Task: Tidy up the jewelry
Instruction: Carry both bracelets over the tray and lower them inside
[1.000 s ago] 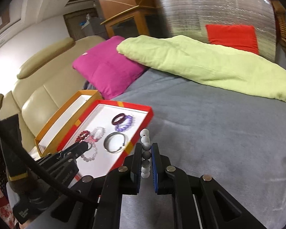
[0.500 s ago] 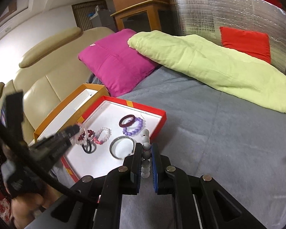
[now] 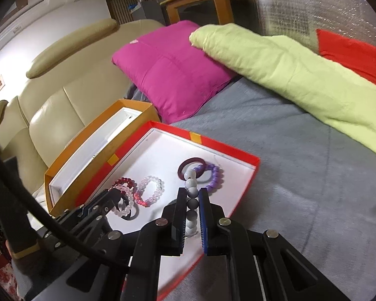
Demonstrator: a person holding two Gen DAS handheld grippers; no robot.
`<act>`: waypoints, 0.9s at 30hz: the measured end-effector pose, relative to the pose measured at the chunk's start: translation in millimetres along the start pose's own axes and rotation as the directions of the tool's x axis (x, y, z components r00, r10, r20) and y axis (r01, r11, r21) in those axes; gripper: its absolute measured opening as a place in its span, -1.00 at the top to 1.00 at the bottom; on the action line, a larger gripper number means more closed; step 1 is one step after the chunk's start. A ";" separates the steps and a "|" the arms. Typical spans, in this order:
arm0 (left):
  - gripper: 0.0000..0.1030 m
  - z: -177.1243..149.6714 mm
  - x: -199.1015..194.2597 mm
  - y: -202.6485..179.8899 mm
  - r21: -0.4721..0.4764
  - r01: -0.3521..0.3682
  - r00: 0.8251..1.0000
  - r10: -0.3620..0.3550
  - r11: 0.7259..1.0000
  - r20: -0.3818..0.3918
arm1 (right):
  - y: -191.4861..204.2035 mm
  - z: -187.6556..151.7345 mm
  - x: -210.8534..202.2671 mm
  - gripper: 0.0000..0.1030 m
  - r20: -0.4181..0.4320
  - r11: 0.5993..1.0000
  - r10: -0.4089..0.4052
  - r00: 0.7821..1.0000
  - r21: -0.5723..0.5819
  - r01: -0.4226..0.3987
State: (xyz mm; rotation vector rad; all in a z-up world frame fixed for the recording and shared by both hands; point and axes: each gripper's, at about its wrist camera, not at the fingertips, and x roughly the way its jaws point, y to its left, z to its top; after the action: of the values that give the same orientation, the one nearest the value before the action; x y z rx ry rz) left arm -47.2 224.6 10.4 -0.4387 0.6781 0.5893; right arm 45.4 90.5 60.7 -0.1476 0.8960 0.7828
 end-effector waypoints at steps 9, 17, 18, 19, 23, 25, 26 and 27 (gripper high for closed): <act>0.84 0.5 2.9 5.1 -0.023 -0.005 1.000 0.004 1.000 -0.017 | 11.0 -14.6 10.8 0.80 -0.043 1.000 0.012 0.999 -0.011 -0.013; 0.84 0.0 6.0 16.6 -0.054 -0.041 0.999 0.039 0.998 -0.031 | 8.6 -8.7 12.5 0.80 -0.045 1.000 0.023 0.999 0.010 -0.023; 0.84 -0.8 7.9 17.1 -0.054 -0.048 0.998 0.046 0.997 -0.040 | 9.1 -7.0 13.9 0.80 -0.048 1.000 0.027 0.999 0.009 -0.026; 0.84 -1.5 11.0 17.4 -0.054 -0.057 0.997 0.054 0.997 -0.054 | 9.4 -4.4 16.7 0.80 -0.052 0.999 0.033 0.998 0.009 -0.033; 0.84 -3.5 15.5 16.8 -0.047 -0.077 0.995 0.073 0.996 -0.072 | 8.5 3.1 30.3 0.80 -0.074 0.997 0.073 0.995 0.037 -0.070; 0.84 -3.9 18.0 17.7 -0.046 -0.087 0.993 0.083 0.995 -0.082 | 11.6 7.0 38.9 0.80 -0.082 0.997 0.073 0.994 0.031 -0.070; 0.84 -4.2 19.5 18.2 -0.045 -0.095 0.992 0.091 0.994 -0.088 | 13.2 10.0 45.1 0.80 -0.089 0.997 0.076 0.993 0.028 -0.074; 0.84 -4.8 21.9 19.0 -0.046 -0.103 0.990 0.098 0.994 -0.098 | 14.1 11.8 48.4 0.80 -0.090 0.997 0.076 0.993 0.027 -0.074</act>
State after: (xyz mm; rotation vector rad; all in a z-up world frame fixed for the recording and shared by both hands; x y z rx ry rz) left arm -47.6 244.1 -11.5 -0.4848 0.7816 0.6849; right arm 61.7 132.3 34.7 -0.1300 1.0012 0.8407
